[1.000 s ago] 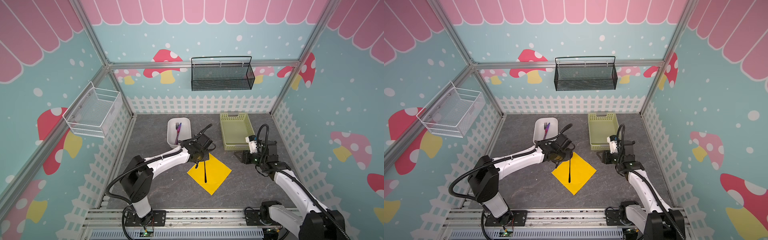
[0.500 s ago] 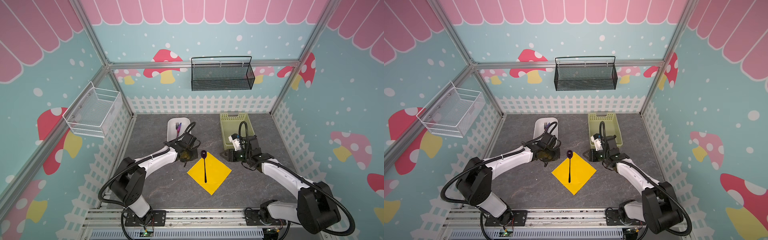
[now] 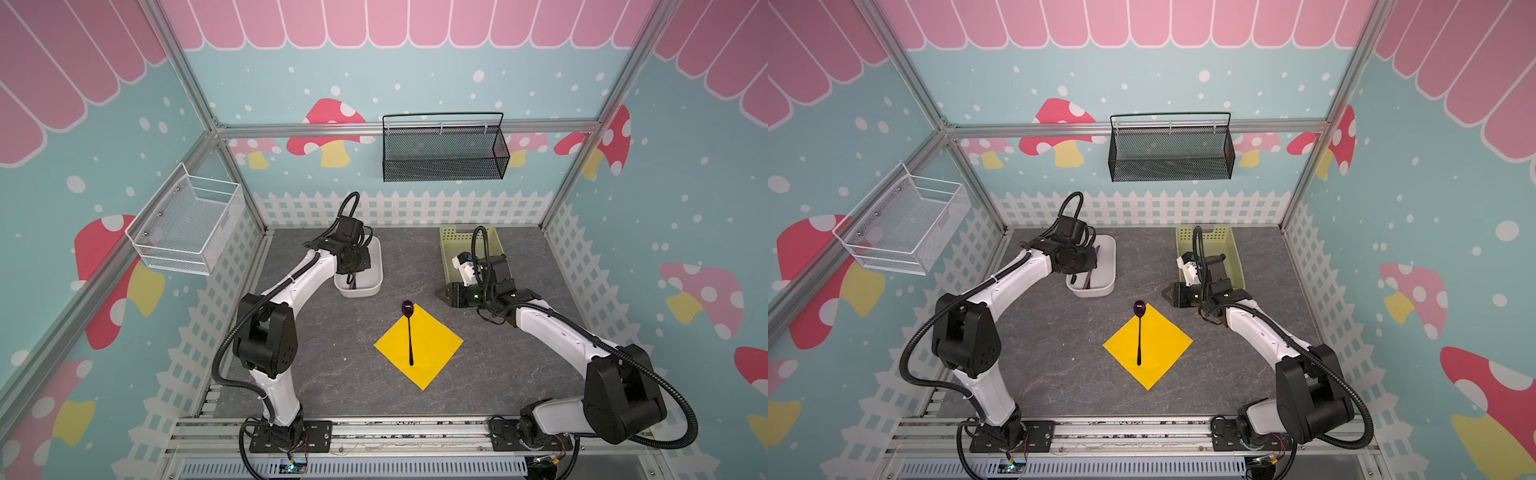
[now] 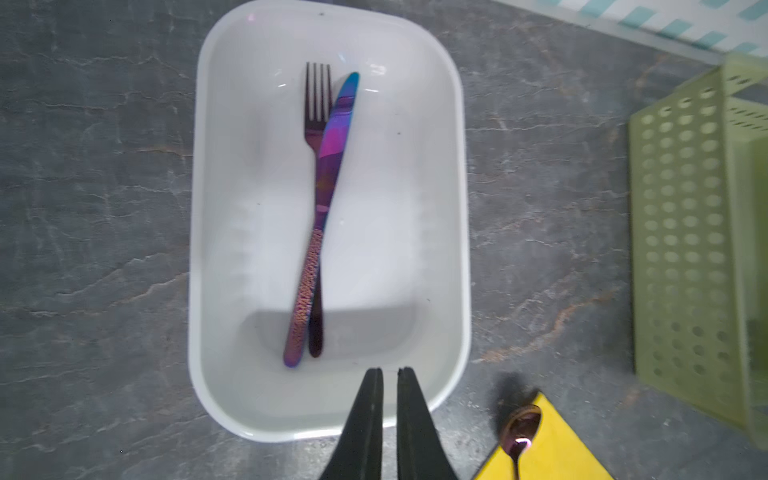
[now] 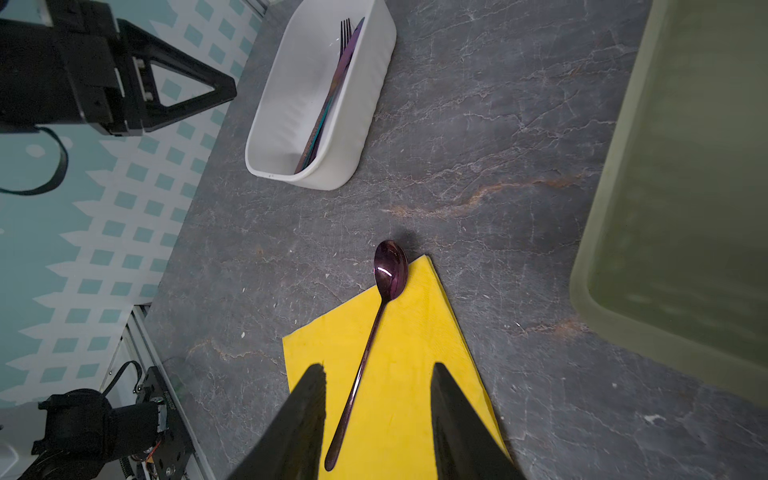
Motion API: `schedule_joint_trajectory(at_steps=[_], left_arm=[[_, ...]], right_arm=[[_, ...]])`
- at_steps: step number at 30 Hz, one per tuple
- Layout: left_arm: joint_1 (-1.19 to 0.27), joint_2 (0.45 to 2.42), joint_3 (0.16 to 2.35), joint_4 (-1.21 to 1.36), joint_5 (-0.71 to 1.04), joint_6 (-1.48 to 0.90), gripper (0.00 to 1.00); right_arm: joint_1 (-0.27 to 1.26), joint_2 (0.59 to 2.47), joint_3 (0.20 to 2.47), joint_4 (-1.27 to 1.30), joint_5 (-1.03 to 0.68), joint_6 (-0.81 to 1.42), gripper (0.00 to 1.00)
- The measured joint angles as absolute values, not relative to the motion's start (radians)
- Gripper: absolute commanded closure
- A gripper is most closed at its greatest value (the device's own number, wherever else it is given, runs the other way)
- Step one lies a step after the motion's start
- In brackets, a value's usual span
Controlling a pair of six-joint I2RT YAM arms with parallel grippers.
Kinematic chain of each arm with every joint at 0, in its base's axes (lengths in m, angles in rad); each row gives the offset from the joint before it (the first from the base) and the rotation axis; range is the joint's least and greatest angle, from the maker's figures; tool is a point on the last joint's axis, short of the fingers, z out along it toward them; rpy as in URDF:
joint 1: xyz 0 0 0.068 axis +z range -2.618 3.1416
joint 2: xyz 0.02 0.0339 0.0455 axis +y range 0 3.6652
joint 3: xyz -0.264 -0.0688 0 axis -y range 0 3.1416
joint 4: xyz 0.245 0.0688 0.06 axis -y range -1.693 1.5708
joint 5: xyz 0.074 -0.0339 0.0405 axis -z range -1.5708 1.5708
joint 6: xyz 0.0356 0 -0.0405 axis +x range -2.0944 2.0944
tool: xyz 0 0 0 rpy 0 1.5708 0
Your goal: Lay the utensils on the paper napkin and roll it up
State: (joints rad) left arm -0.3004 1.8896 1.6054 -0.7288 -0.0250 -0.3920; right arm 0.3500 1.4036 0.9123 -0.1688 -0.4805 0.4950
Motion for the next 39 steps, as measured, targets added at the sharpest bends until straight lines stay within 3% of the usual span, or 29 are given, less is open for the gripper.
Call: schedule_joint_trajectory(at_steps=[22,33,39], left_arm=[[-0.255,2.296,1.961,-0.896,-0.064,-0.297,0.74],[-0.251,2.344,1.999,-0.947,-0.107,-0.281,0.74],[-0.247,2.375,2.017,-0.953,-0.099,-0.279,0.8]], right_arm=[[0.35,1.444,0.948,-0.208,-0.478,0.486,0.53],[0.35,1.444,0.948,-0.209,-0.473,0.487,0.53],[0.35,1.443,0.948,-0.21,-0.459,0.487,0.53]])
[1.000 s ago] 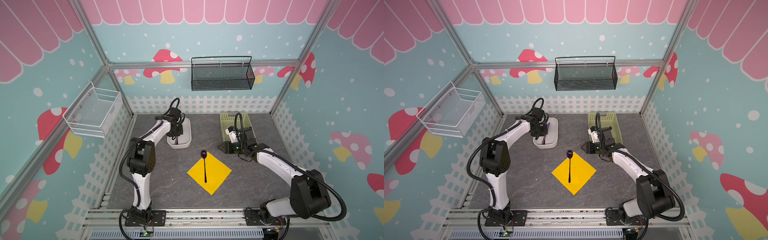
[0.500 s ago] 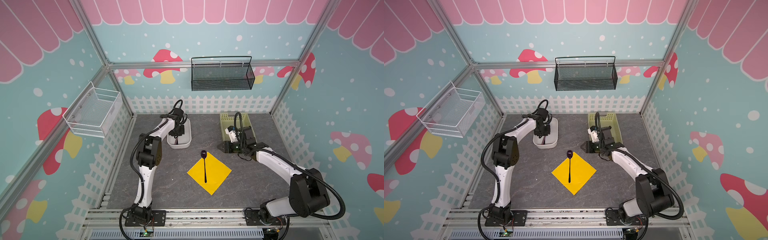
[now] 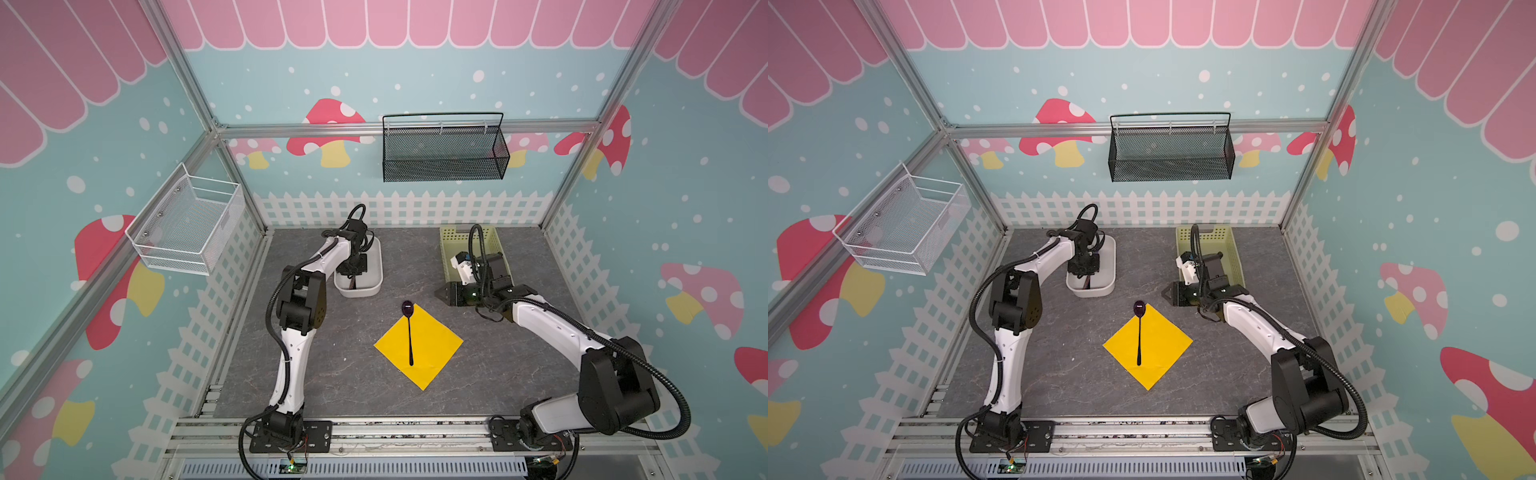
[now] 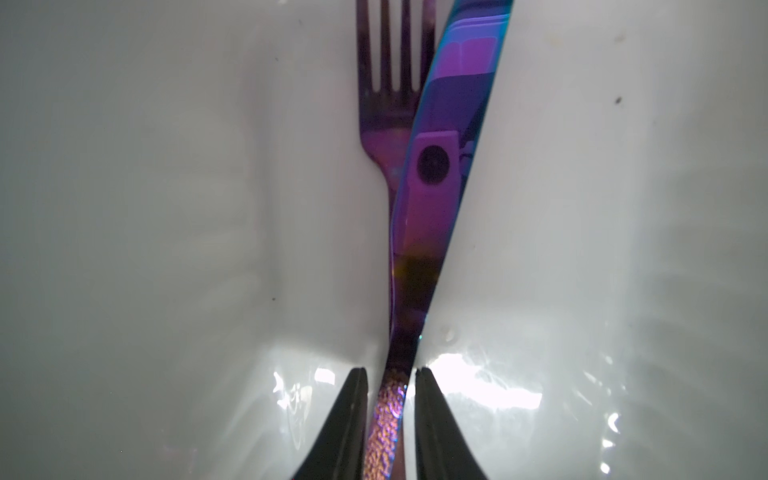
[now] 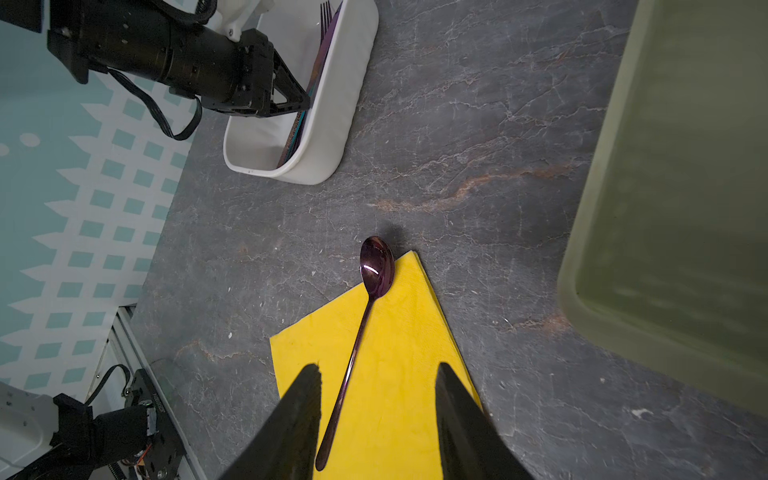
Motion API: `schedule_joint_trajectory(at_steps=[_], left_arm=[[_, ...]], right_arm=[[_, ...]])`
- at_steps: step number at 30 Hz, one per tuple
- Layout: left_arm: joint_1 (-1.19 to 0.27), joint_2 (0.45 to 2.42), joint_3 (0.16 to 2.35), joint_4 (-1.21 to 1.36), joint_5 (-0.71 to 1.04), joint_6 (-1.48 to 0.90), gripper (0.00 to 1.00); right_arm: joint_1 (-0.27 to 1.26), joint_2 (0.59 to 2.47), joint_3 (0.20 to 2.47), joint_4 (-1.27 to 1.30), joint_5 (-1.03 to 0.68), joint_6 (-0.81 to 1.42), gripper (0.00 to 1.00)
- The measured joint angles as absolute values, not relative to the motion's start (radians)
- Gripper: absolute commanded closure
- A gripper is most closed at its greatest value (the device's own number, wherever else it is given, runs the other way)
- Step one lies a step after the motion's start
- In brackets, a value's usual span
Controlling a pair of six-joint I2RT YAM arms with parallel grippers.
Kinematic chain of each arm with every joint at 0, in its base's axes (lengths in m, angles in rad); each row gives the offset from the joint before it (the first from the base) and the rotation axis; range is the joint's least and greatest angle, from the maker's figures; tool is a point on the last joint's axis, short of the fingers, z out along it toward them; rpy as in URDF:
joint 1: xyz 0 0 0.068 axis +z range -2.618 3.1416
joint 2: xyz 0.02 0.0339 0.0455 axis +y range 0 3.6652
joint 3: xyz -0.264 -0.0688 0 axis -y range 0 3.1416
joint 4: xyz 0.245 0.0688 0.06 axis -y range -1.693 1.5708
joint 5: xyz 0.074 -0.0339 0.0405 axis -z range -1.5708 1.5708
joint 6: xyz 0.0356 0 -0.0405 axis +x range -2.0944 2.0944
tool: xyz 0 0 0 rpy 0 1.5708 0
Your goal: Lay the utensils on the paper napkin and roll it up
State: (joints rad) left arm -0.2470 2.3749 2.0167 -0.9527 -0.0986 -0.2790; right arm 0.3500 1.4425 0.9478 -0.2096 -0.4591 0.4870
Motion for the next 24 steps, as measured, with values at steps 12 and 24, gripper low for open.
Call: schedule_joint_trajectory(at_steps=[12,24], left_arm=[[-0.246,2.384,2.037,-0.957,-0.075,-0.265,0.93],[-0.265,2.383,2.079,-0.962,-0.057,-0.27,0.93]], right_arm=[[0.35,1.418,0.948,-0.21,-0.443,0.487,0.53],[0.35,1.418,0.948,-0.217,-0.441,0.487,0.53]])
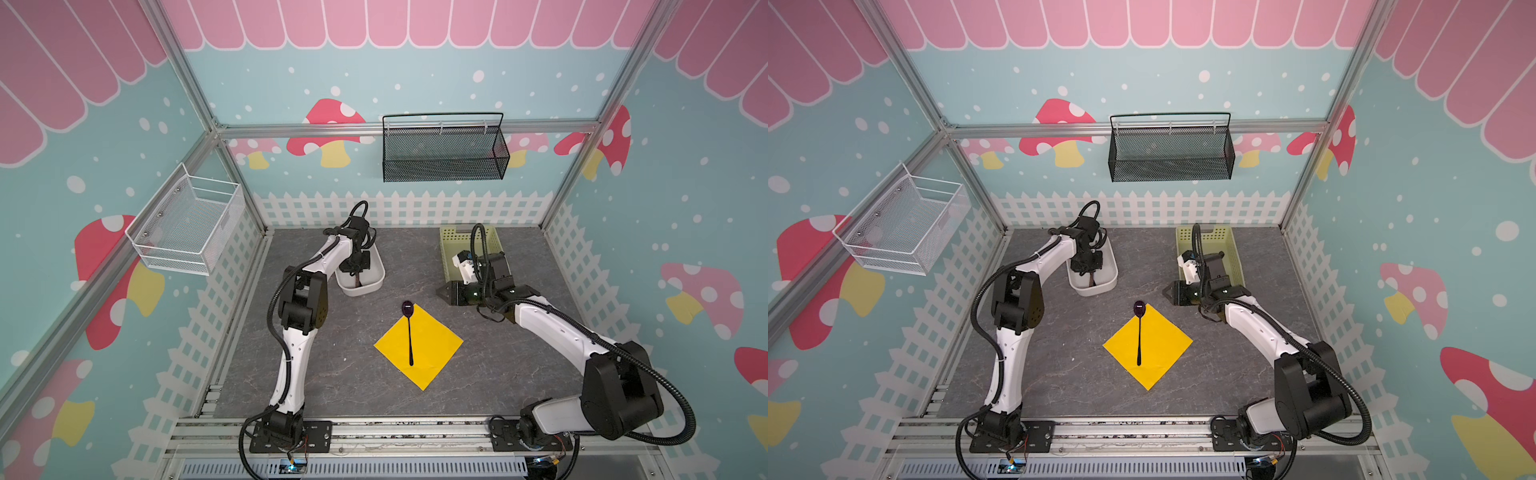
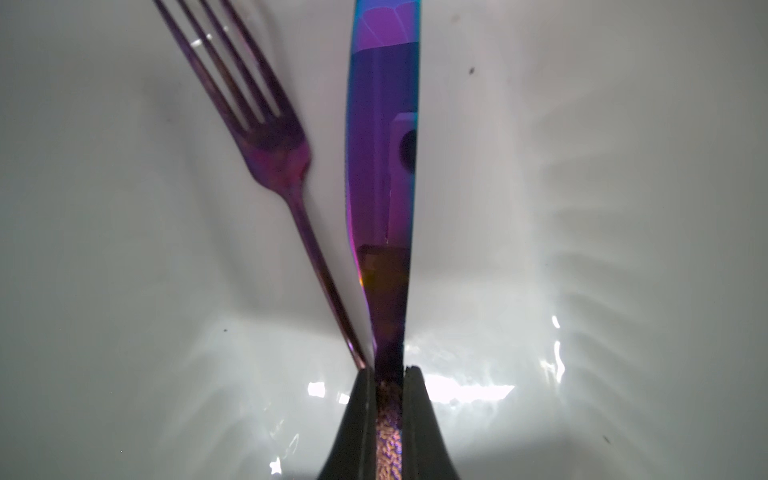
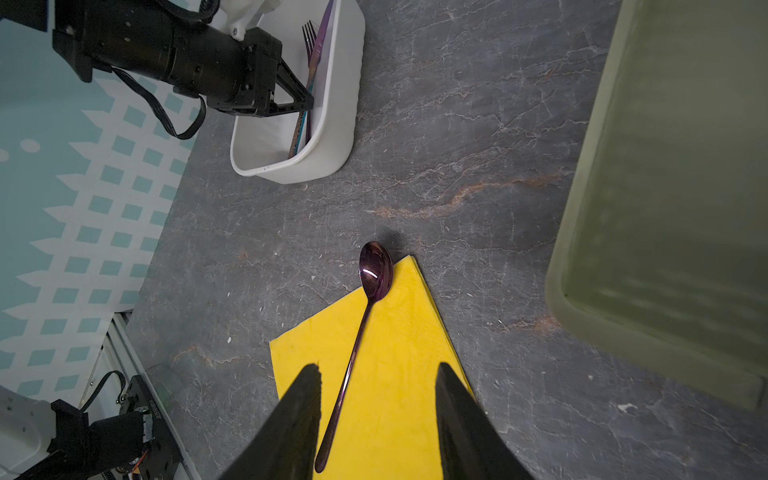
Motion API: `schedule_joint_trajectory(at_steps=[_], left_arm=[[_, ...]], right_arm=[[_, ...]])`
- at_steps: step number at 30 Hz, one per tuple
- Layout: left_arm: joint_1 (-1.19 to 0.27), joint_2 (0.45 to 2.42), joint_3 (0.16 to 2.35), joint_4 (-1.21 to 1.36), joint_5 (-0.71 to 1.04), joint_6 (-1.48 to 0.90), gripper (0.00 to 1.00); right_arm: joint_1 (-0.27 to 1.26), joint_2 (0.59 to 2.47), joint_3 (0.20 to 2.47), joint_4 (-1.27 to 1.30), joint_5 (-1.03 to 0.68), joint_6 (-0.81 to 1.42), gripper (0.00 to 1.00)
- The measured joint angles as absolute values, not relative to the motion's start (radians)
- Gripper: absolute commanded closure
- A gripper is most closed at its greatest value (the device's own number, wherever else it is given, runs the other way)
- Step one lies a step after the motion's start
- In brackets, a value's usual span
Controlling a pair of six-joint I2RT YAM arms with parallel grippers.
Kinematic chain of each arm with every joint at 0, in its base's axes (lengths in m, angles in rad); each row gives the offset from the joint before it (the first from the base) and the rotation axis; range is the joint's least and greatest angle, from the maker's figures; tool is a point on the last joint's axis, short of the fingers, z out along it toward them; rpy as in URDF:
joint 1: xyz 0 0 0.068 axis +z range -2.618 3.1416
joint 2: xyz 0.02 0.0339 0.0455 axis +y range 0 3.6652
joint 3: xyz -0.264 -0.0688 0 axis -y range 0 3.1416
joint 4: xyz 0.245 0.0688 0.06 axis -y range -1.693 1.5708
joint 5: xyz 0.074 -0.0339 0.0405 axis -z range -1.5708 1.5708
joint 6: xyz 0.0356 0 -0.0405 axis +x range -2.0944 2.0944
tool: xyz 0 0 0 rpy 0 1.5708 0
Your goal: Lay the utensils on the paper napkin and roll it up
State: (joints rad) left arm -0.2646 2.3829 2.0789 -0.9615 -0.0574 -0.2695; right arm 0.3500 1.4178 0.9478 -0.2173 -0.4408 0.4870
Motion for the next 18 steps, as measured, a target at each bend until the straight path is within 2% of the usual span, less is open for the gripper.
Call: schedule_joint_trajectory(at_steps=[15,18], left_arm=[[-0.278,2.427,2.136,-0.961,-0.009,-0.326,0.88],[-0.274,2.449,2.136,-0.961,-0.007,-0.336,0.84]], right_arm=[[0.35,1.418,0.948,-0.235,-0.436,0.483,0.53],[0.35,1.418,0.948,-0.237,-0.436,0.482,0.53]])
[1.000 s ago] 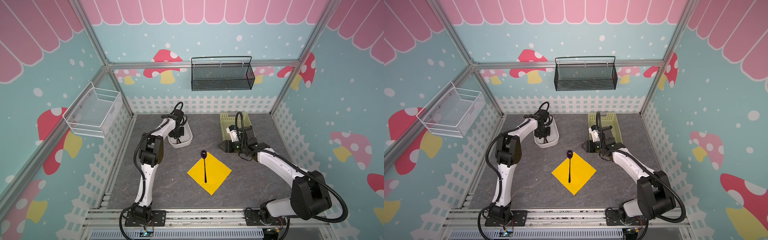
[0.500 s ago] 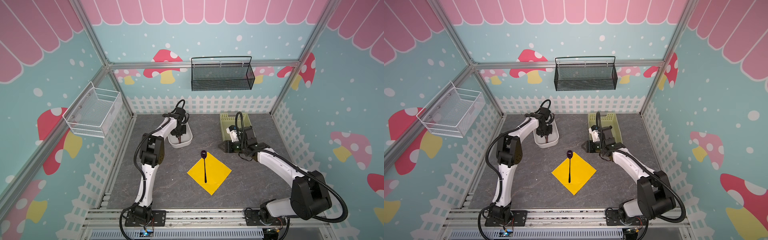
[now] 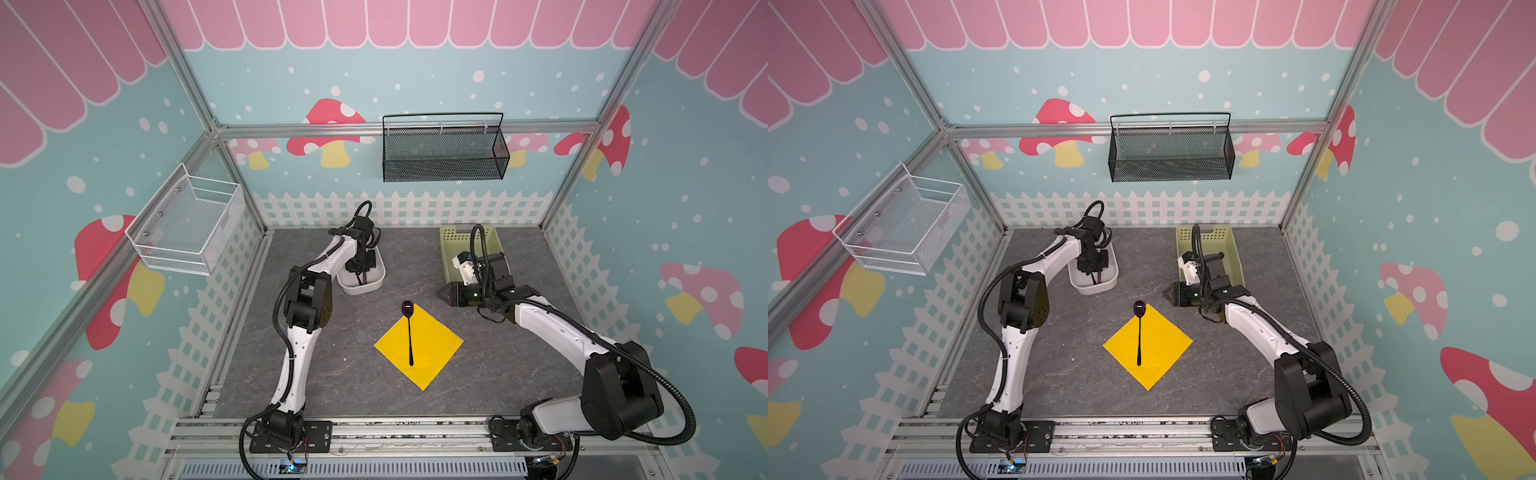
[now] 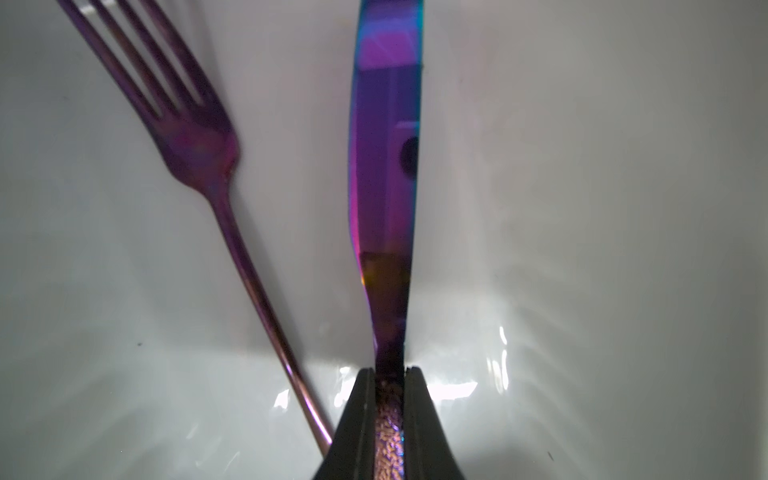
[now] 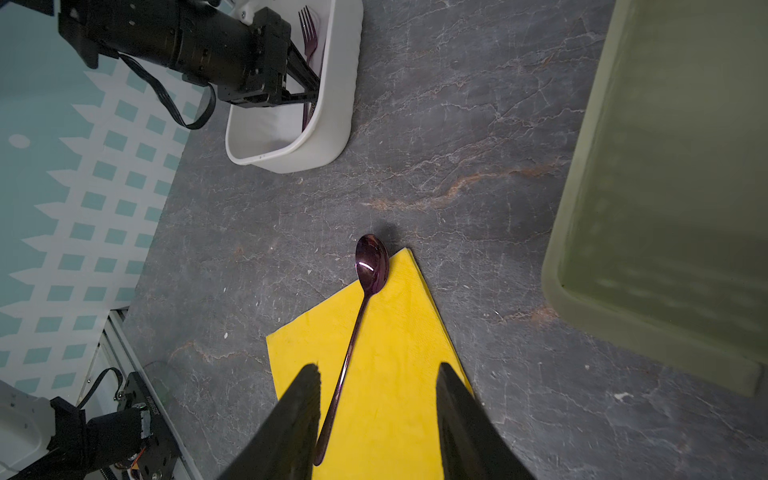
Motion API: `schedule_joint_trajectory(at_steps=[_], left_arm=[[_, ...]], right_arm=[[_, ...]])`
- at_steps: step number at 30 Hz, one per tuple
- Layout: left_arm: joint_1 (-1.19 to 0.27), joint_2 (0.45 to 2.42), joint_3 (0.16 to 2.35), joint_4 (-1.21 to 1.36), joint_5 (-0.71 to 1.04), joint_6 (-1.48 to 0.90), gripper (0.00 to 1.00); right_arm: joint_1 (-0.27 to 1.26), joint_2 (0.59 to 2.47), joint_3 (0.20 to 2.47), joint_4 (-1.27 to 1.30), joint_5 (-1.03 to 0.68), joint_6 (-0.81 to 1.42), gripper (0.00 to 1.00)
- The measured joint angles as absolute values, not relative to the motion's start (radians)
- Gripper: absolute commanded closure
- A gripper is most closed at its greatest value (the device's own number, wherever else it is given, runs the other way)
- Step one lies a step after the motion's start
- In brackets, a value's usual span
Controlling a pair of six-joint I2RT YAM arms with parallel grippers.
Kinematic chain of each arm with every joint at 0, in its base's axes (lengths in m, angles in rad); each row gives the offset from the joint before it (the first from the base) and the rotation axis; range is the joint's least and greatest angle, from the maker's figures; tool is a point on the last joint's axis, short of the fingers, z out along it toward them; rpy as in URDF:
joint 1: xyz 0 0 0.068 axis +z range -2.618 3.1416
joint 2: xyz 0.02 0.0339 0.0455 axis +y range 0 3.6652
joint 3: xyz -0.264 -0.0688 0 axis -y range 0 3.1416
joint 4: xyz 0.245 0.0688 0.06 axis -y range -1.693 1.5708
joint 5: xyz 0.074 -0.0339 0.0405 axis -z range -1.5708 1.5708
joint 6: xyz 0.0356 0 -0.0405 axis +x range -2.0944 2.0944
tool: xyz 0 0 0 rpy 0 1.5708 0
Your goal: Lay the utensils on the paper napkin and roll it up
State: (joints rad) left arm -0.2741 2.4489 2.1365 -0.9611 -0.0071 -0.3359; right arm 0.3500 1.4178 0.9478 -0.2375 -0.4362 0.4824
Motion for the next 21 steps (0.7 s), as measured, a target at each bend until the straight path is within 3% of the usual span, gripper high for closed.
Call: schedule_joint_trajectory(at_steps=[5,21], left_arm=[[-0.265,2.452,2.134,-0.96,-0.008,-0.344,0.74],[-0.229,2.379,2.014,-0.949,-0.049,-0.324,0.7]], right_arm=[[0.35,1.418,0.948,-0.239,-0.436,0.482,0.52],[0.35,1.418,0.95,-0.24,-0.437,0.479,0.52]])
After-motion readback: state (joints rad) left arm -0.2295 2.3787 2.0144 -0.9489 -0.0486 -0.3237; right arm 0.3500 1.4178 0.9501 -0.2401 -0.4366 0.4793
